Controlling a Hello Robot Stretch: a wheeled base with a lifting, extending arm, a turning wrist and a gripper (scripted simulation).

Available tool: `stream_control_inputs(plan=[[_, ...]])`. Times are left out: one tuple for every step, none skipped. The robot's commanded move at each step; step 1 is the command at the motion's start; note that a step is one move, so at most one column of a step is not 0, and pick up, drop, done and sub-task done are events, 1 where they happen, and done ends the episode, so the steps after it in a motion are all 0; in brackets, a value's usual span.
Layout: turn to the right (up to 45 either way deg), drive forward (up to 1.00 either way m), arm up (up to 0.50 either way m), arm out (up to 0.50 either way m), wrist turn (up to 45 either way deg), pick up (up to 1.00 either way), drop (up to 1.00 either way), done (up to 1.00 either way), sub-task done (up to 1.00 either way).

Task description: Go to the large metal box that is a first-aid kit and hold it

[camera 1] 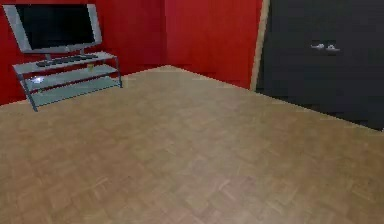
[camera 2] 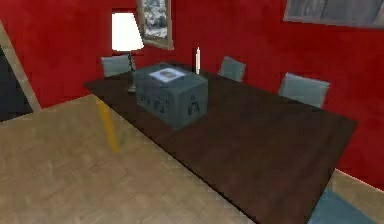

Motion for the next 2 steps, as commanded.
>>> stream_control_inputs(plan=[[45.0, 0.00, 0.00, 0.00, 0.0, 0.00, 0.00, 0.00, 0.00], [45.0, 0.00, 0.00, 0.00, 0.0, 0.00, 0.00, 0.00, 0.00]])
